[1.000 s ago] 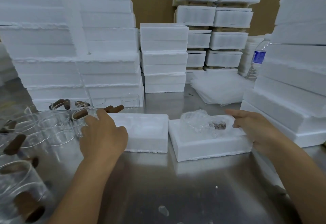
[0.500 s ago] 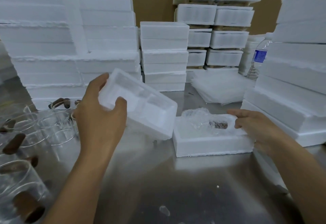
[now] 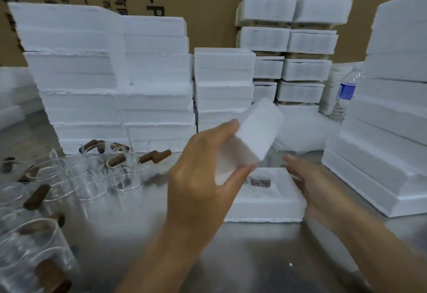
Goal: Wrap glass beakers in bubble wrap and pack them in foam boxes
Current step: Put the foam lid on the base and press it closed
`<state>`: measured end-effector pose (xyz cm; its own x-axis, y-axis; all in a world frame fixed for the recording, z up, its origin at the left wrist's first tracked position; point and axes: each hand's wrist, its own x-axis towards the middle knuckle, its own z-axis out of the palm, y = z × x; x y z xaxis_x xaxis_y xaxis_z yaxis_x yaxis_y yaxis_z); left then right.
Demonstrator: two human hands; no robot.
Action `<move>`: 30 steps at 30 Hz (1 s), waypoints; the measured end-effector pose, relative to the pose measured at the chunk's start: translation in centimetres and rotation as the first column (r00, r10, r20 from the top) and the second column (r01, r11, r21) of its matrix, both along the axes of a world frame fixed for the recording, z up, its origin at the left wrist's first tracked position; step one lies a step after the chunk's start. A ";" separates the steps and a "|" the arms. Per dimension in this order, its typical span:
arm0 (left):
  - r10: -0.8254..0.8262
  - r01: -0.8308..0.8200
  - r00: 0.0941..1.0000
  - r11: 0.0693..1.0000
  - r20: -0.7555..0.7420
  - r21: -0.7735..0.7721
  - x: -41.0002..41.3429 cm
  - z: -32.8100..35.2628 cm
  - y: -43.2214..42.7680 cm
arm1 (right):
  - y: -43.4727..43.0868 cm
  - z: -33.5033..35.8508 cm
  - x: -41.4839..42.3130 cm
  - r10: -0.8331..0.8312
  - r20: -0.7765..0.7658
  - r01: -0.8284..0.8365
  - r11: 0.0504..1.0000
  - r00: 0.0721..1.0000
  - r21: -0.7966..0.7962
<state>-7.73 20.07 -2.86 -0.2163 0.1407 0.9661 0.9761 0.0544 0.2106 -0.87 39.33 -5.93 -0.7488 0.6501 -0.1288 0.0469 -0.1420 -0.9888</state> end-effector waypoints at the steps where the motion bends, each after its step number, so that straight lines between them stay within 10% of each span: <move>1: 0.039 -0.044 0.992 0.998 -0.122 -0.035 0.1 -0.5 0.4 | -0.2 0.1 0.0 0.007 -0.001 -0.007 0.999 1.000 0.047; 7: 0.136 -0.230 0.924 0.944 -0.358 -0.235 0.5 -2.3 2.8 | -0.3 1.1 0.6 -0.020 -0.183 0.093 0.911 0.983 0.401; 16: 0.124 -0.239 0.891 0.946 -0.437 -0.220 1.8 -2.8 3.9 | 0.0 0.9 0.8 0.158 -0.028 -0.137 0.921 0.987 0.365; 22: 0.106 -0.102 0.986 0.994 0.126 -0.038 0.6 -0.8 1.8 | 0.6 0.9 1.7 0.167 -0.075 -0.152 0.972 0.983 0.178; 25: 0.041 -0.048 0.825 0.999 0.564 -0.003 -1.4 -0.3 0.5 | 0.6 0.9 1.6 0.169 -0.052 -0.161 0.977 0.984 0.142; 30: -0.219 0.331 0.246 0.934 0.944 0.130 -4.1 -1.1 -0.3 | 0.5 1.0 1.5 0.094 -0.016 -0.091 0.988 0.995 0.122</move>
